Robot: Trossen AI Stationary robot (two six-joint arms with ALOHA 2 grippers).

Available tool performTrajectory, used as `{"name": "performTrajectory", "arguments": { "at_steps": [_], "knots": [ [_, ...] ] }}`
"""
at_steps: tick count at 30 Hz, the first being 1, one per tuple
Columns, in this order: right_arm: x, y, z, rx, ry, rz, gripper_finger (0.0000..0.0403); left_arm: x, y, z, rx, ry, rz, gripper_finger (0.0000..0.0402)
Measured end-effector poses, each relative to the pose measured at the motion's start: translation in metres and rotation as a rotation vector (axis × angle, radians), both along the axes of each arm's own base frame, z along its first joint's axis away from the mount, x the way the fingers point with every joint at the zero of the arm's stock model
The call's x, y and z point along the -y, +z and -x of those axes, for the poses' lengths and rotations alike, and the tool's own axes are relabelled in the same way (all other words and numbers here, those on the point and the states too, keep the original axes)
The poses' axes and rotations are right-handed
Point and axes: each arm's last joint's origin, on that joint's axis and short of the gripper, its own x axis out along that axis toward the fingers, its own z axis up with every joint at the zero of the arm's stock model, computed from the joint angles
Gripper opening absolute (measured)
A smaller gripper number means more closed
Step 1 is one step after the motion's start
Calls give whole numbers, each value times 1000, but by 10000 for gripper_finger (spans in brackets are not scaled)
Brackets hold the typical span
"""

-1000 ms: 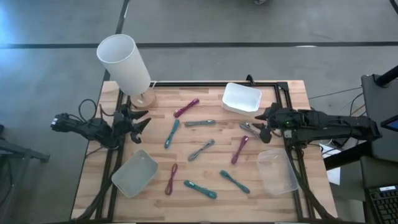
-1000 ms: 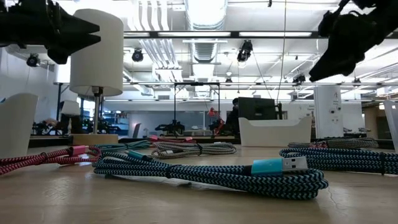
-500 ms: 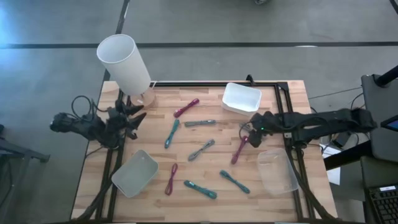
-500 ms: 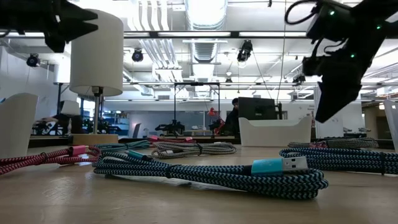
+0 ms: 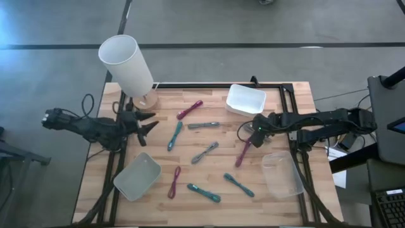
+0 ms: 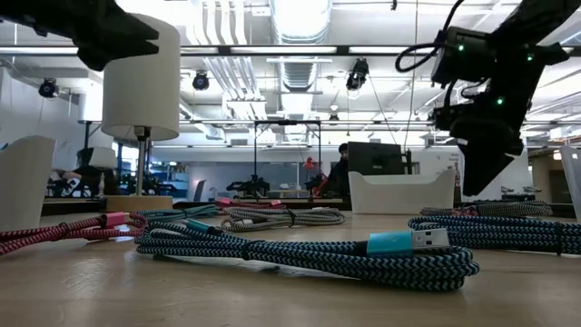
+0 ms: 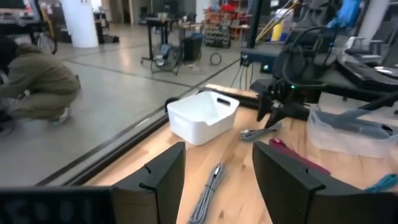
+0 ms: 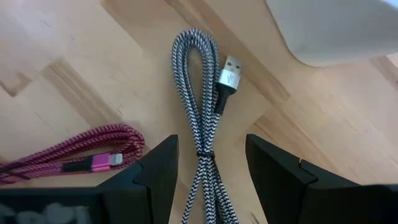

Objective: Pick & Place USB Port
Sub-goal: Put the top right white patterned charger cable into the white bin

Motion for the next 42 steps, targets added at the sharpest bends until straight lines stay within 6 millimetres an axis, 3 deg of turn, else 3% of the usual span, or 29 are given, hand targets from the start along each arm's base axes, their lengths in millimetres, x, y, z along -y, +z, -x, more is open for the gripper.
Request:
{"name": "performTrajectory", "arguments": {
  "at_steps": [15, 22, 27, 34, 42],
  "knots": [
    [1, -29, -9, -150, -56, -42, 177, 5, -4, -23, -36, 72, 22, 193],
    [1, -30, -13, -156, -52, -66, 96, 4, -3, -23, -28, 124, 10, 193],
    [1, -18, -13, -112, -48, -64, 24, 1, -3, -21, -22, 224, -17, 193],
    [1, 13, -18, -1, -78, -58, 21, 1, -3, -21, -21, 232, -19, 193],
    [3, 64, -30, 135, 54, 85, 22, 1, -3, -21, -19, 232, -18, 193]
  ]
}}
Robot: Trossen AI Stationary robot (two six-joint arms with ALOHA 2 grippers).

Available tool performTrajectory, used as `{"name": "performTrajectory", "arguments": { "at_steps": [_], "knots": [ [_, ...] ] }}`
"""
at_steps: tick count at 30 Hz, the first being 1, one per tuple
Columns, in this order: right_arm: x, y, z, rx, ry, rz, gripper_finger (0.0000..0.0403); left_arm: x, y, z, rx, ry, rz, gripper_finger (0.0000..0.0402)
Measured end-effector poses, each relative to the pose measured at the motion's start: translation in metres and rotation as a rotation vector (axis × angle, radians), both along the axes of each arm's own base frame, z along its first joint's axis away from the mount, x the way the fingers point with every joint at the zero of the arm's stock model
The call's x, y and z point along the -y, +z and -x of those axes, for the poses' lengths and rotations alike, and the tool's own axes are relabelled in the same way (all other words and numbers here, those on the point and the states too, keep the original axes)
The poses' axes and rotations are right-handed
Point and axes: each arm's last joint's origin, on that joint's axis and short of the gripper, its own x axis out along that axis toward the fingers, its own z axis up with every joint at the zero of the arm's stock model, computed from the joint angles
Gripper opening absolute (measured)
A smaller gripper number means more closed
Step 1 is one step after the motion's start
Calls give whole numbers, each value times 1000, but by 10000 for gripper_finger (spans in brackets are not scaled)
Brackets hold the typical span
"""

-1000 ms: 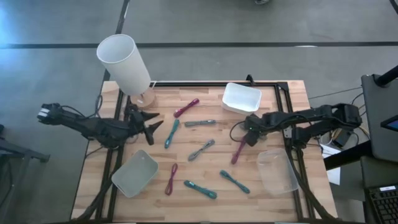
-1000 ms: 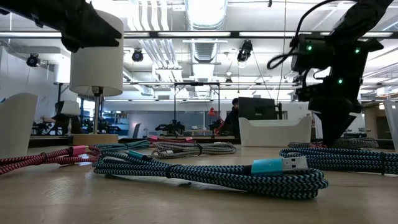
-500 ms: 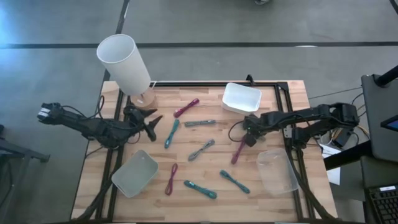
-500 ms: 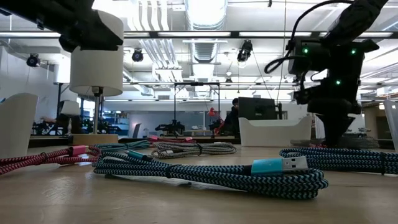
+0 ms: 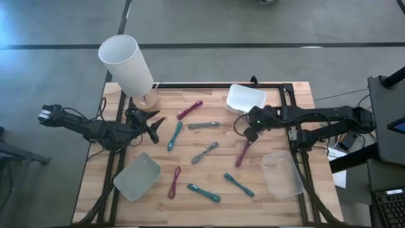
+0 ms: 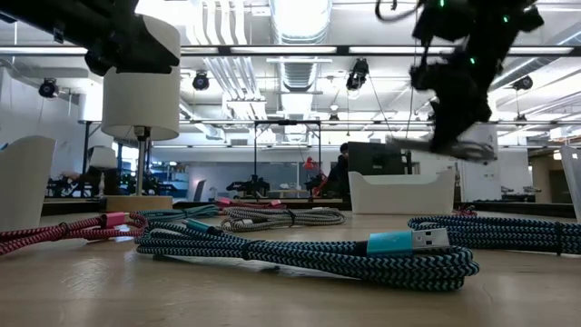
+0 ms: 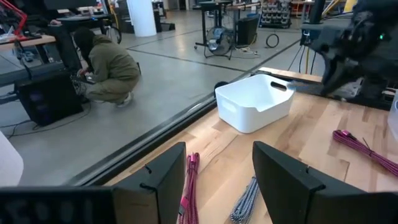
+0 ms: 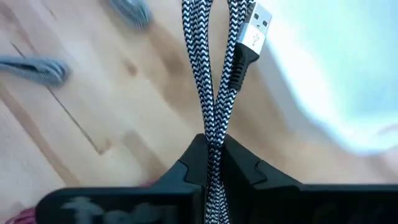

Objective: Pick & Place USB Port
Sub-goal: Put the top right white patterned charger cable into the white bin

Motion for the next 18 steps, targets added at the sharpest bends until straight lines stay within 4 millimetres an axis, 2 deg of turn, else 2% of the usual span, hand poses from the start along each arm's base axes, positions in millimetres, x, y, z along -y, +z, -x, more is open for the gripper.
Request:
{"name": "performTrajectory", "arguments": {
  "at_steps": [6, 11, 15, 18],
  "knots": [
    [7, 29, -10, -6, 199, 189, 24, 0, 0, 0, -8, -2, -11, 193],
    [26, 44, -18, 13, 198, 251, 24, 0, 1, 0, -16, -6, -30, 193],
    [48, 45, -23, -51, 208, 287, 24, 0, 4, -1, 1, -8, -39, 193],
    [67, 38, -25, -98, 192, 268, 24, 0, 4, -1, 2, -9, -43, 193]
  ]
}}
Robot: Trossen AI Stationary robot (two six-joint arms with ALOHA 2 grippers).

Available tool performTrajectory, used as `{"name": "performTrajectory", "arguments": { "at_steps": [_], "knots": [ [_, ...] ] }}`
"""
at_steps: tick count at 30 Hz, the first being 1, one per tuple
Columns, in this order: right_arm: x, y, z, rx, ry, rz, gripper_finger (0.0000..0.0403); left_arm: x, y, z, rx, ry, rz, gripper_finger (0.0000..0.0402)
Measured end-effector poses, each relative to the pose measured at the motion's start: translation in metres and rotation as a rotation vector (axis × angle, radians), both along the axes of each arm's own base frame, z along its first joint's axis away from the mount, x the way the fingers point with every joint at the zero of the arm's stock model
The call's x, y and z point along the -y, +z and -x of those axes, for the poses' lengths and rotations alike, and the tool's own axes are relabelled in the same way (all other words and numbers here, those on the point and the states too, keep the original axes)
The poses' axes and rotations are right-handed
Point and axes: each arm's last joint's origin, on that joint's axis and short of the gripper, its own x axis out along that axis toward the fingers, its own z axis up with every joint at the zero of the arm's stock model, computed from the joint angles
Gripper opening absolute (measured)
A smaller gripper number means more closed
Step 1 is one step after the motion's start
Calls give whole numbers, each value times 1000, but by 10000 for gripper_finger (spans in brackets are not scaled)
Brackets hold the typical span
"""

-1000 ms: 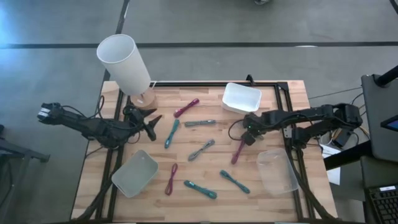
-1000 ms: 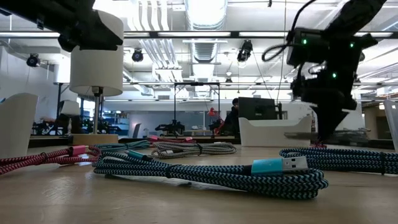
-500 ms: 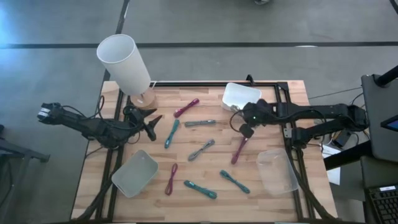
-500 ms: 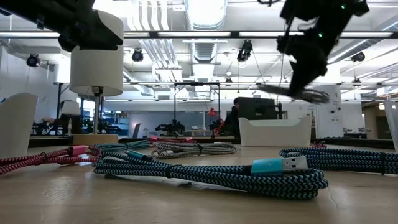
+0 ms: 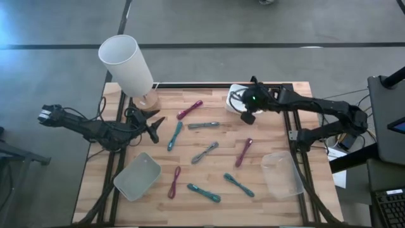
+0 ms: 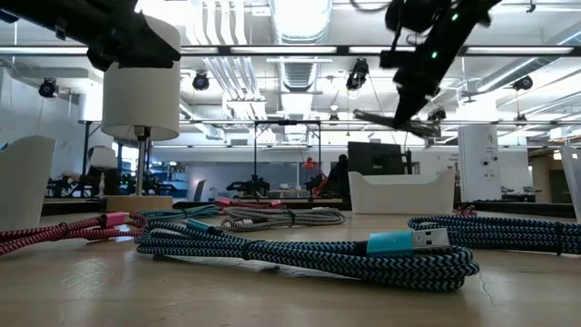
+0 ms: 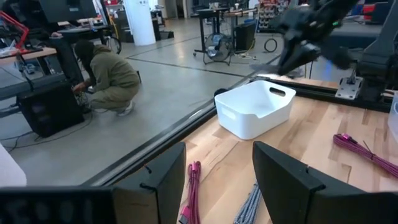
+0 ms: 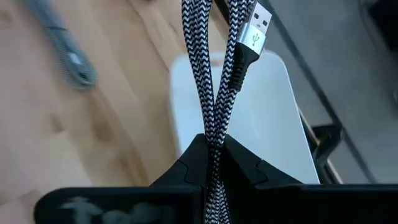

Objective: Pick & Place USB Port
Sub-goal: Put the top right white patterned charger cable into the white bin

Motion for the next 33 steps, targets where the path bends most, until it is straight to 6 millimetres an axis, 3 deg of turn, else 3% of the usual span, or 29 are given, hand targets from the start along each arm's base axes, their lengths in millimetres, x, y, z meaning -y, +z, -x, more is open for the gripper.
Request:
{"name": "performTrajectory", "arguments": {
  "at_steps": [8, 17, 25, 33],
  "knots": [
    [41, -45, -9, -158, -96, -68, 24, 0, 0, 0, -7, -2, -12, 193],
    [60, -93, -28, -313, -81, -136, 24, 0, 0, 0, -7, -2, -12, 193],
    [73, -105, -46, -343, -84, -150, 27, 0, 0, 0, -7, -2, -12, 193],
    [79, -98, -54, -342, -86, -150, 78, 0, 0, 0, -7, -2, -12, 193]
  ]
}}
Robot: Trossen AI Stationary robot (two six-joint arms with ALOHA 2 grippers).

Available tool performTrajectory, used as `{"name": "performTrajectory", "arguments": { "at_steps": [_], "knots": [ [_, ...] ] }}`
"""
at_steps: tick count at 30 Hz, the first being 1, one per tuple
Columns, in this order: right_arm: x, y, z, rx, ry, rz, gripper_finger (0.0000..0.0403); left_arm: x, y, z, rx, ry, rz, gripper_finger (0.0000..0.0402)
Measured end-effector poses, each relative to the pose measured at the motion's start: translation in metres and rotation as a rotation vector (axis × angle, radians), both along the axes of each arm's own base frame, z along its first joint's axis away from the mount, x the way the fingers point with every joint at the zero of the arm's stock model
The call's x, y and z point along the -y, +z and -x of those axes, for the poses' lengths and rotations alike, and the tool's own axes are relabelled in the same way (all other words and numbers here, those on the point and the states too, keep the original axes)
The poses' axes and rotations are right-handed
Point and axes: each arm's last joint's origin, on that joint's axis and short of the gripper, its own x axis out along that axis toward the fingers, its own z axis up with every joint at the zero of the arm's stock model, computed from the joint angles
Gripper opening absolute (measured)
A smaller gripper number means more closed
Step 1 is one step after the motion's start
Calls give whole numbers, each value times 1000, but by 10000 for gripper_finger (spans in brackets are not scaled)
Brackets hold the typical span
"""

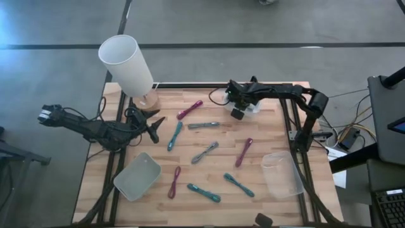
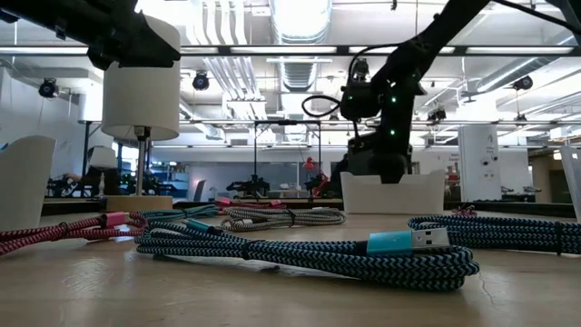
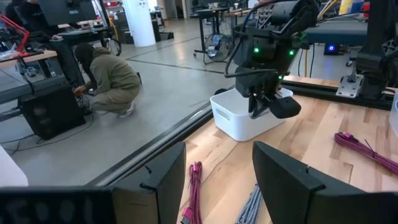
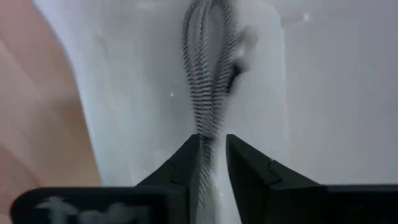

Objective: Pick & Place USB Port
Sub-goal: Put the top right white patterned charger cable into the white bin, then put the top white patterned charger cable into the white bin

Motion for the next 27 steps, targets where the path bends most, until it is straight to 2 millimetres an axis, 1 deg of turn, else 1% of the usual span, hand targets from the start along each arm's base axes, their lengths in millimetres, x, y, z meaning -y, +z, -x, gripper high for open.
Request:
{"name": "performTrajectory", "arguments": {
  "at_steps": [5, 10, 17, 22, 27],
  "knots": [
    [-1, 9, -1, -8, -3, -7, 109, 0, 0, 0, 7, 1, 9, 193],
    [-10, 22, -4, -7, -18, -19, 128, 0, 0, 0, 8, -6, 13, 193],
    [-35, 42, -10, 37, 56, 4, 143, 1, -2, -2, 2, -9, 15, 193],
    [-55, 53, -15, 88, 82, 17, 146, 1, -3, -3, -5, -8, 15, 193],
    [-73, 57, -24, 127, 138, 25, 148, 1, -3, -4, -7, -9, 14, 193]
  ]
}}
